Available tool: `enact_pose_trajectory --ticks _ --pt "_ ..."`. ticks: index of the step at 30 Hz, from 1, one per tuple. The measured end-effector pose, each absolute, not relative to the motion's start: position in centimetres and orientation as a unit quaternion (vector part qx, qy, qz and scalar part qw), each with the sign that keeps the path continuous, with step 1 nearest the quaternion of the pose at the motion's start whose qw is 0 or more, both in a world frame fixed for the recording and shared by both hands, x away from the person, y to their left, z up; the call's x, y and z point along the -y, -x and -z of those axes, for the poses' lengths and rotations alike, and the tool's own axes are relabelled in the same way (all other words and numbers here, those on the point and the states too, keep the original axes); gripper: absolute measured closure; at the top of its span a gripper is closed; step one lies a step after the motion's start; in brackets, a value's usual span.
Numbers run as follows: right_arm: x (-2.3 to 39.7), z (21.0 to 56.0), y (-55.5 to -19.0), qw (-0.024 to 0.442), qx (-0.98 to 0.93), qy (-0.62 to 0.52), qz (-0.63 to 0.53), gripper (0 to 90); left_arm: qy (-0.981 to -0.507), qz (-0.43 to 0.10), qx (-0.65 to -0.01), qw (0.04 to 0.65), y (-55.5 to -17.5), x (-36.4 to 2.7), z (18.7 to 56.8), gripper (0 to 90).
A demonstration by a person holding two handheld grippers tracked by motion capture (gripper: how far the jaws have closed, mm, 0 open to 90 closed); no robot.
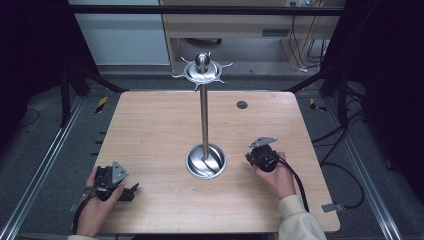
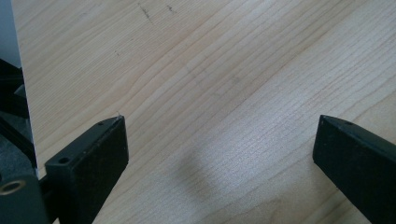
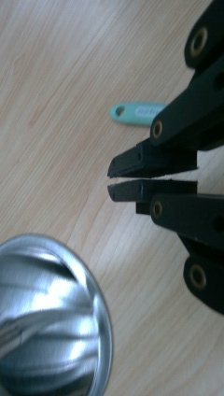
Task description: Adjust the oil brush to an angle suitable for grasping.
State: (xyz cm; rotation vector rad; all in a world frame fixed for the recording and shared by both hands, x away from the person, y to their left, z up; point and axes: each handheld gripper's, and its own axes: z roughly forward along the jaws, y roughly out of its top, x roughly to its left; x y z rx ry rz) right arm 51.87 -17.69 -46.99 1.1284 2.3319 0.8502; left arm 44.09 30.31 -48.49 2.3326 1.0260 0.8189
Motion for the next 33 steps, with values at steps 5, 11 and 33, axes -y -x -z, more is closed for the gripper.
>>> enact_pose_trajectory --ticks 5,11,33 --pt "18.6 47.3 -52.2 0.21 -0.828 -0.429 -0.294 90.0 -0.848 -0.297 -0.373 0.231 -44.1 -30.3 48.5 3.1" --pt "19.0 47.8 -52.6 0.218 -0.83 -0.434 -0.274 90.0 -0.848 -0.298 -0.372 0.231 -44.1 -30.3 48.5 3.1" --pt "19.2 48.7 -53.1 0.236 -0.828 -0.462 -0.211 90.0 -0.85 -0.298 -0.369 0.227 -44.1 -30.3 48.5 3.1"
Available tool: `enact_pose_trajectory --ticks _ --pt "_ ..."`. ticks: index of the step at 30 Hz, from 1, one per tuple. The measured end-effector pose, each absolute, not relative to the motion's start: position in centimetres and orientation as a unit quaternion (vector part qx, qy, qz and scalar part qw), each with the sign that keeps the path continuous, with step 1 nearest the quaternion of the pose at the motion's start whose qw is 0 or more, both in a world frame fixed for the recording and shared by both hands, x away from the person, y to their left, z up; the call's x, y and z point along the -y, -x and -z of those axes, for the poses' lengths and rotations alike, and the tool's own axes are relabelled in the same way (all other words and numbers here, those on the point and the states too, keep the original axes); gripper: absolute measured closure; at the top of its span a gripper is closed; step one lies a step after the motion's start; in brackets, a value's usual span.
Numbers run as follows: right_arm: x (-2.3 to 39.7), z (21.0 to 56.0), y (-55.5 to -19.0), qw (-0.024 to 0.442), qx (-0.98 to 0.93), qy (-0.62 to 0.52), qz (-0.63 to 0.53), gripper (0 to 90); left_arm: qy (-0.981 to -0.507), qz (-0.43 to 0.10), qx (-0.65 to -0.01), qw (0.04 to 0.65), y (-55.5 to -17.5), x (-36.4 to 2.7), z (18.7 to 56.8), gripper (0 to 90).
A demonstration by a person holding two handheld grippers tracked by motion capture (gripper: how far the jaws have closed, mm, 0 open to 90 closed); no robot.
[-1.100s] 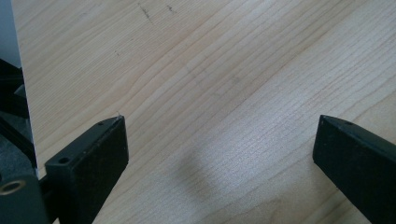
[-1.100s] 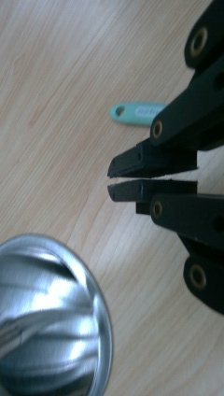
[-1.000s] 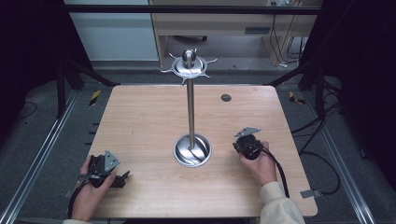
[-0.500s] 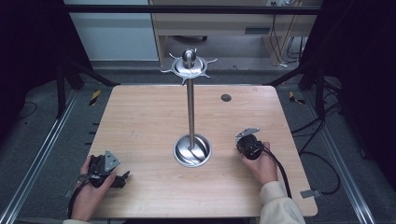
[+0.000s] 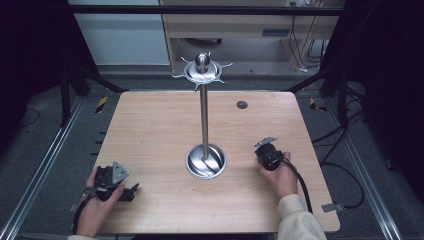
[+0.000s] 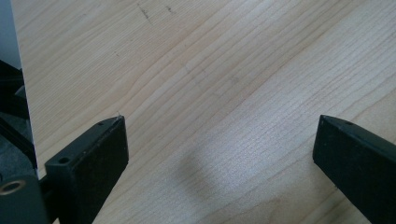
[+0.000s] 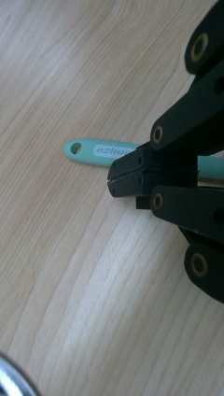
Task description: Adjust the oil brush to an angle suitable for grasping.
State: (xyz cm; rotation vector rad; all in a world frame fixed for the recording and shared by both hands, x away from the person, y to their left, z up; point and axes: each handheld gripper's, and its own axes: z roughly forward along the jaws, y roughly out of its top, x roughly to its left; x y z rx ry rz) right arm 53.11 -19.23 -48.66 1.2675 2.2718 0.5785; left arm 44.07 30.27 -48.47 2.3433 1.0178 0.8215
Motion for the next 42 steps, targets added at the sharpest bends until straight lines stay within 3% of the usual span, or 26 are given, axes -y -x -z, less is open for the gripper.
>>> enact_pose_trajectory --ticks 19,32,42 --pt "23.0 44.6 -51.1 0.182 -0.782 -0.54 -0.252 84.9 -0.85 -0.298 -0.369 0.228 -44.1 -30.3 48.4 3.1" --pt "22.6 45.2 -50.5 0.147 -0.8 -0.552 -0.185 69.4 -0.853 -0.295 -0.367 0.227 -44.1 -30.2 48.5 3.1" --pt "22.7 45.9 -50.8 0.124 -0.806 -0.557 -0.156 69.0 -0.853 -0.294 -0.367 0.227 -44.1 -30.2 48.5 3.1"
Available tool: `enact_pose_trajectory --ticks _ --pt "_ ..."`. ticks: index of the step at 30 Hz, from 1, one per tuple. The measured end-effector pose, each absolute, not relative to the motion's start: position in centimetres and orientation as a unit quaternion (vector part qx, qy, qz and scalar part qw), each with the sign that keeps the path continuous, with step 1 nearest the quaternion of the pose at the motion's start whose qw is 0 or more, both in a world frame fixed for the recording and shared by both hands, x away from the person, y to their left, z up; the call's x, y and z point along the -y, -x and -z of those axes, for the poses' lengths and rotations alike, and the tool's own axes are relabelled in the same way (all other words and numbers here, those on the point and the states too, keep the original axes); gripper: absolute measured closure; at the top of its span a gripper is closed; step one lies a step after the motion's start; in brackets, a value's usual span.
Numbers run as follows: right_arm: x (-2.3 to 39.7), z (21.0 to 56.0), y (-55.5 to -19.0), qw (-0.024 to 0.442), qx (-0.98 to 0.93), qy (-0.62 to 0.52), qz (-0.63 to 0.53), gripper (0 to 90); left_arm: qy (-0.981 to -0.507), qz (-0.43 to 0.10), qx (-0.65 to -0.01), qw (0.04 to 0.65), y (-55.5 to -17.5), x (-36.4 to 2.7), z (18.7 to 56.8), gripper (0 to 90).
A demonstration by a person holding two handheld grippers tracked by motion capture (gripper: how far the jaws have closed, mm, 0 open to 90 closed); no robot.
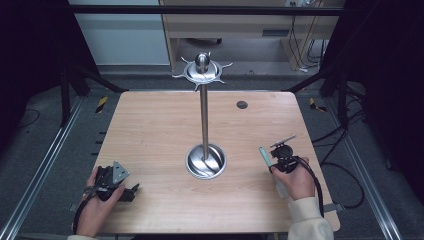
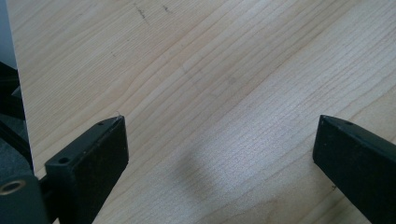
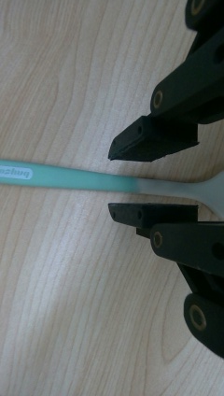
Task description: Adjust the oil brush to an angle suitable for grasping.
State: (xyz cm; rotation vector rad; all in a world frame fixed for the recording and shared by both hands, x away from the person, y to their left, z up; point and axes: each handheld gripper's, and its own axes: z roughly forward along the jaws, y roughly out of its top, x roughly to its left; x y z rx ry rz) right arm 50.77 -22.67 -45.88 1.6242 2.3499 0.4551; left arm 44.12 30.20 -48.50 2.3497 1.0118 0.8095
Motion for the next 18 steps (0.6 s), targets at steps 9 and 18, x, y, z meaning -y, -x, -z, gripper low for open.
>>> enact_pose_trajectory --ticks 9,18 --pt "22.54 46.33 -50.99 0.111 -0.81 -0.557 -0.147 73.0 -0.853 -0.294 -0.367 0.227 -44.13 -30.19 48.53 3.1" --pt "22.48 46.65 -51.15 0.102 -0.811 -0.558 -0.14 76.1 -0.853 -0.293 -0.368 0.227 -44.11 -30.16 48.54 3.1"
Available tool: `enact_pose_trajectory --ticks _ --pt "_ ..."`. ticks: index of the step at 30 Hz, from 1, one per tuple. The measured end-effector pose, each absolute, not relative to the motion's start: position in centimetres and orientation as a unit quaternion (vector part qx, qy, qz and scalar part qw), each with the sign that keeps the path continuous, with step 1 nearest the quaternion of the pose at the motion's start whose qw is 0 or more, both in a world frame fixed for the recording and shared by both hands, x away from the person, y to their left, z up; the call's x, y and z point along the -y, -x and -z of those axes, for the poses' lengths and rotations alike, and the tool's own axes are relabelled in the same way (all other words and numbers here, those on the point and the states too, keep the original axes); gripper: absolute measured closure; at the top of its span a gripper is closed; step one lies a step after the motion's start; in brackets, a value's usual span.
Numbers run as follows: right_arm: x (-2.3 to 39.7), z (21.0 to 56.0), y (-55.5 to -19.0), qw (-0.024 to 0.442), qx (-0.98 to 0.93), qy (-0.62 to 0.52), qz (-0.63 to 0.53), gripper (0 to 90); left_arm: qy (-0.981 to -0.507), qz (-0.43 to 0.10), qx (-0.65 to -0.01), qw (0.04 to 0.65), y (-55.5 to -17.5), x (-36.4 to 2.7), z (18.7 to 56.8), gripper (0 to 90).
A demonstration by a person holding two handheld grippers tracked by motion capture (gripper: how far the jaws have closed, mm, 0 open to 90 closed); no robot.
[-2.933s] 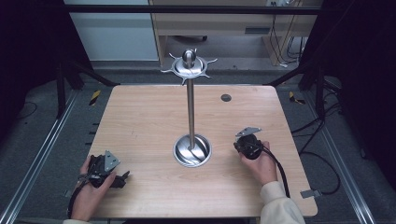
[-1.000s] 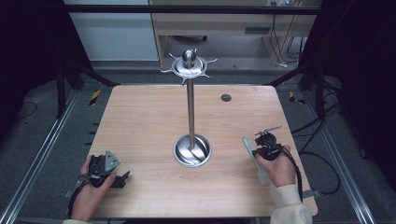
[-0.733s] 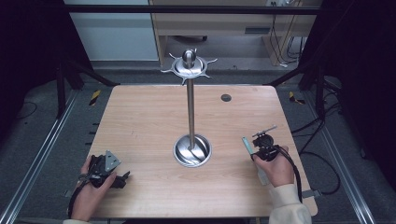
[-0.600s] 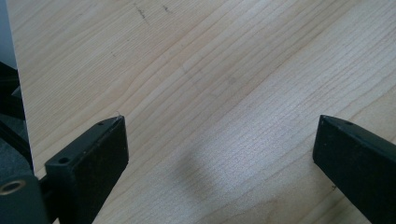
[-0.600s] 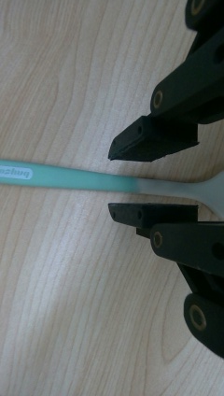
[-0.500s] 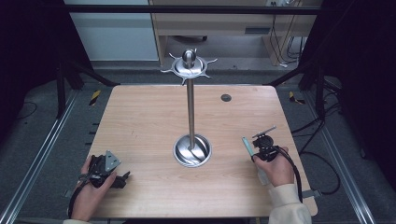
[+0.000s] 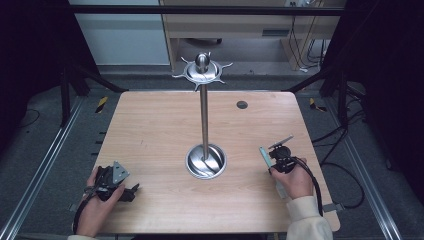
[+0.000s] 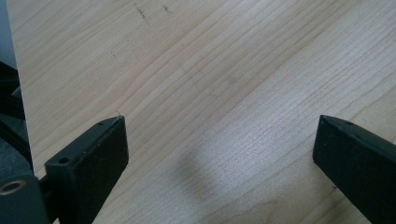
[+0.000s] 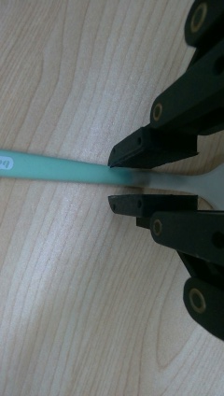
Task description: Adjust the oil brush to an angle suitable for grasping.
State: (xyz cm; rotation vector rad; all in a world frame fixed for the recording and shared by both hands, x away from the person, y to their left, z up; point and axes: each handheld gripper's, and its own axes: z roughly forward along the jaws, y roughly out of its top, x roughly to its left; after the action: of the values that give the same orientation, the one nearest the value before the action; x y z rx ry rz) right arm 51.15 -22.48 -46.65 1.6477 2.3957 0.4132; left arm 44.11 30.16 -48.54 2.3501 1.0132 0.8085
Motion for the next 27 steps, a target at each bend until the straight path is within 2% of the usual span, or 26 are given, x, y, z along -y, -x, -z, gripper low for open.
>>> enact_pose_trajectory --ticks 27 --pt "22.6 46.93 -51.64 0.093 -0.805 -0.571 -0.133 80.9 -0.854 -0.293 -0.365 0.224 -44.11 -30.12 48.54 3.1"
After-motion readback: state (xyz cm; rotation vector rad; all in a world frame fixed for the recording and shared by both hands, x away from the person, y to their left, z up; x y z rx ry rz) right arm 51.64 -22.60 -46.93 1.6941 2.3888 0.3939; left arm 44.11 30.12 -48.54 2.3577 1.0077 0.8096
